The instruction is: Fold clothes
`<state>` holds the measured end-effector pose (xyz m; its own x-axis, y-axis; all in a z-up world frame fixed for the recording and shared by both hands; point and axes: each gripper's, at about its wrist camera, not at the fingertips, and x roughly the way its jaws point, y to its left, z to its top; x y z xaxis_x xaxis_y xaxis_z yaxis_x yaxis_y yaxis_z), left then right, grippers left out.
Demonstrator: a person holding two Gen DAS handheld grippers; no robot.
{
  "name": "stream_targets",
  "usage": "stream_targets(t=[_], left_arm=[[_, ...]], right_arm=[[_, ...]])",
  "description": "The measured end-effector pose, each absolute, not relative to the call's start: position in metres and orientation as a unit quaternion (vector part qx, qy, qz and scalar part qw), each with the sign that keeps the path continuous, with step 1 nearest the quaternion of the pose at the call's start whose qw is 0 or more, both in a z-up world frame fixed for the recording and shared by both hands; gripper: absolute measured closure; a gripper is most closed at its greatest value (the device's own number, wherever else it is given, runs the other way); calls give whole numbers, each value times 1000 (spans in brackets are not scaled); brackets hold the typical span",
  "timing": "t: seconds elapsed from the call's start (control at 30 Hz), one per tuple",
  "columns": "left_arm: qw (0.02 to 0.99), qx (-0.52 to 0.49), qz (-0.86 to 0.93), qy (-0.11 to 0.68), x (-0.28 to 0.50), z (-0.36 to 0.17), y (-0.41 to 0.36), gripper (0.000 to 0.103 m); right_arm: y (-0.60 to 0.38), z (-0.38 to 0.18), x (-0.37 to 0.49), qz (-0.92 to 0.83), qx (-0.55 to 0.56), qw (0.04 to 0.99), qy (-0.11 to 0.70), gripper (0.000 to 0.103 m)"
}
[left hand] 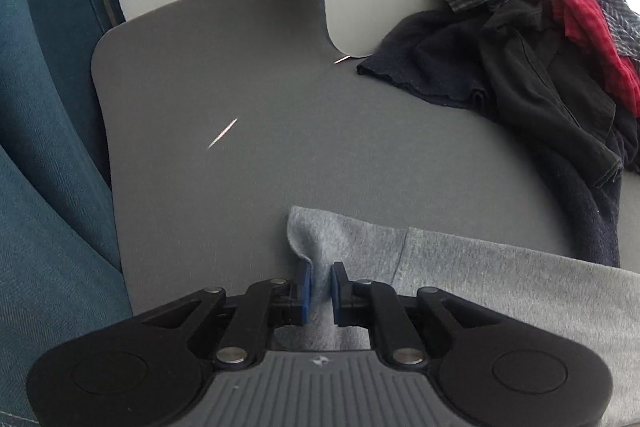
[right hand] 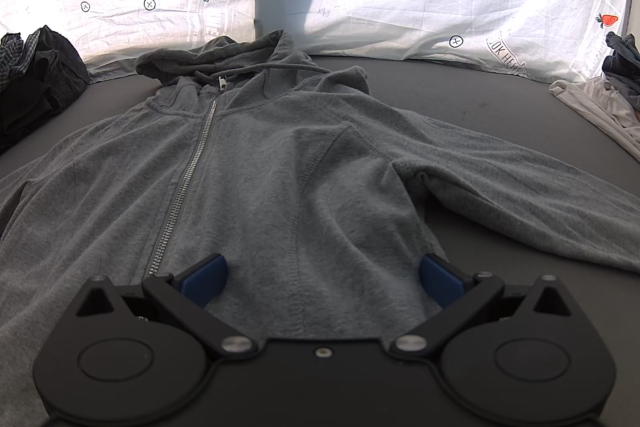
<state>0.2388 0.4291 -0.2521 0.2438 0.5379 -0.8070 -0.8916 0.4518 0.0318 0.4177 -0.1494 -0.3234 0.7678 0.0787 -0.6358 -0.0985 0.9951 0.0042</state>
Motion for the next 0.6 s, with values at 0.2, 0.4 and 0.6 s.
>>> stream_targets(t=[0.2,0.4,0.6], left_arm=[[752,-205,483,400,237,-243,422,53],[766,-221,492,351,211,-214,399,32],[800,-232,448,325,199,-192,357,27]], right_arm=[[-149,-322,418,46,-15,939,339,0],[-149,-312,438,44,-12,914,402,0],[-157,-301,455,88,-24,881,465,0]])
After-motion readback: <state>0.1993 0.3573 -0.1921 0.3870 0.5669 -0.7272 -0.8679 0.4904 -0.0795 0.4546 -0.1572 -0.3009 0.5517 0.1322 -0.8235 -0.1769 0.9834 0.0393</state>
